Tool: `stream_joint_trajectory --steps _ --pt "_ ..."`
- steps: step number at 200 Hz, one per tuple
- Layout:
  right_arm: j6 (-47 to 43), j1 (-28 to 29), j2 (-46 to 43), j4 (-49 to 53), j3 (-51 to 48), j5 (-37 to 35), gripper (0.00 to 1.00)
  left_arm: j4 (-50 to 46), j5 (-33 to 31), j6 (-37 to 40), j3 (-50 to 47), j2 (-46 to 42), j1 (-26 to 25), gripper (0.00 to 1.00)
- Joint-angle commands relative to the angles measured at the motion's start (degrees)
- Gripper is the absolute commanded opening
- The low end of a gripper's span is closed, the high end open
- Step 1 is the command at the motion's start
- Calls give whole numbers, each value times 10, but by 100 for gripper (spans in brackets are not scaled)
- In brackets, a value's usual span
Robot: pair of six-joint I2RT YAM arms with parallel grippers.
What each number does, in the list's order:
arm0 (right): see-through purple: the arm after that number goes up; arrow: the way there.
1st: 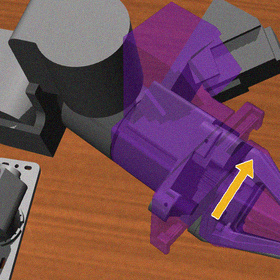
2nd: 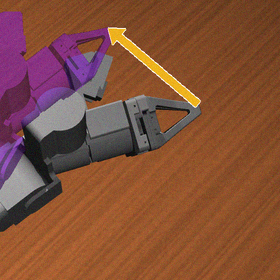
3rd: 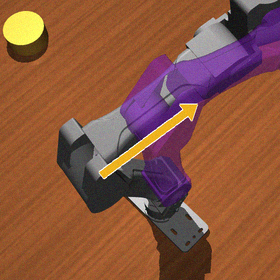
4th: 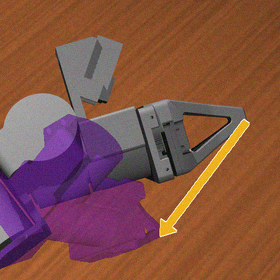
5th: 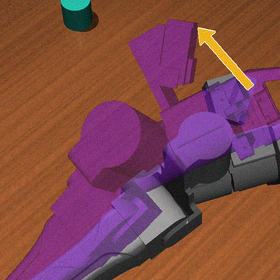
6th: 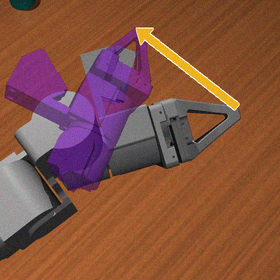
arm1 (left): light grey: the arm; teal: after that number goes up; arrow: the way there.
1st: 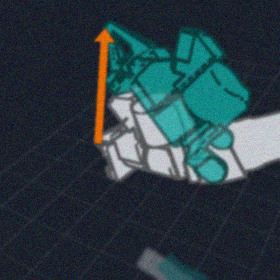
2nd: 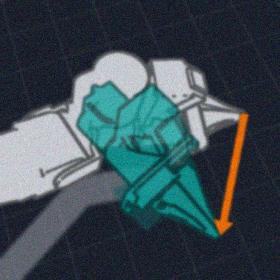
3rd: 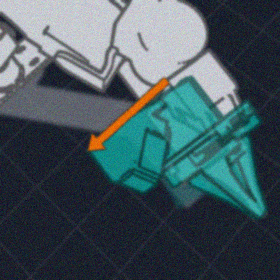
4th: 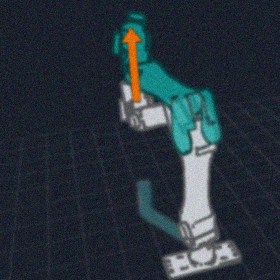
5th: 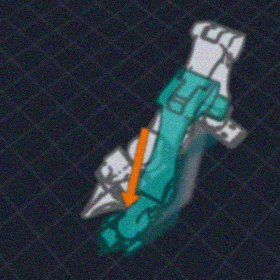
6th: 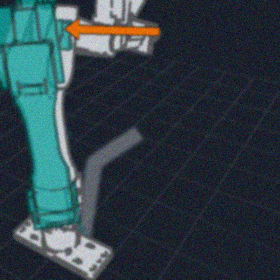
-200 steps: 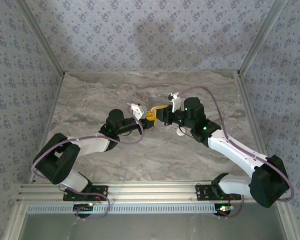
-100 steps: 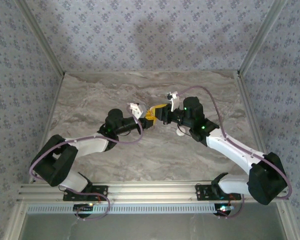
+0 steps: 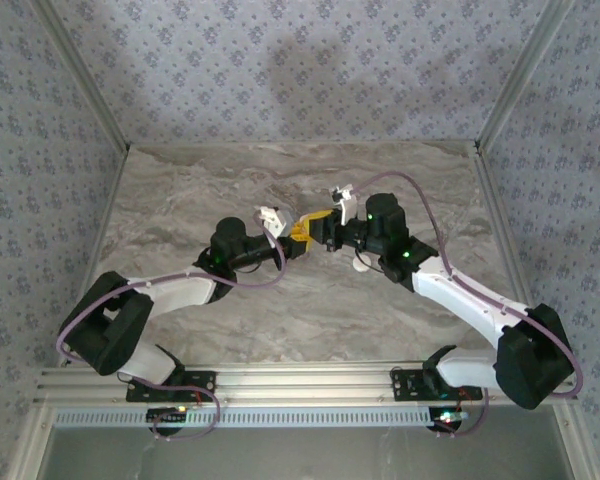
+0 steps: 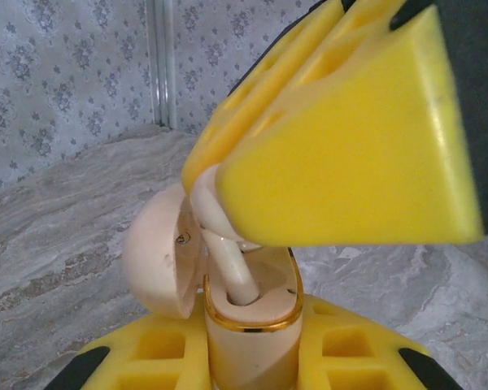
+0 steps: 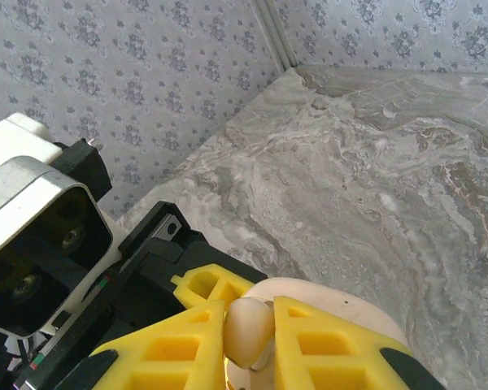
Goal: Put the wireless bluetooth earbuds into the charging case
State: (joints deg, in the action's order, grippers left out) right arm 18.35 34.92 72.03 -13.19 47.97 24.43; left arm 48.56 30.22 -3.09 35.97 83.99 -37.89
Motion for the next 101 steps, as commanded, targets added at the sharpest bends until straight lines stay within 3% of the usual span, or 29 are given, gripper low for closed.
stream_joint_trajectory --steps 1,101 --pt "-30 17 17 83 3 19 21 67 21 -5 29 -39 -6 17" --pt "-68 12 16 149 19 9 26 58 25 1 26 -53 -5 17"
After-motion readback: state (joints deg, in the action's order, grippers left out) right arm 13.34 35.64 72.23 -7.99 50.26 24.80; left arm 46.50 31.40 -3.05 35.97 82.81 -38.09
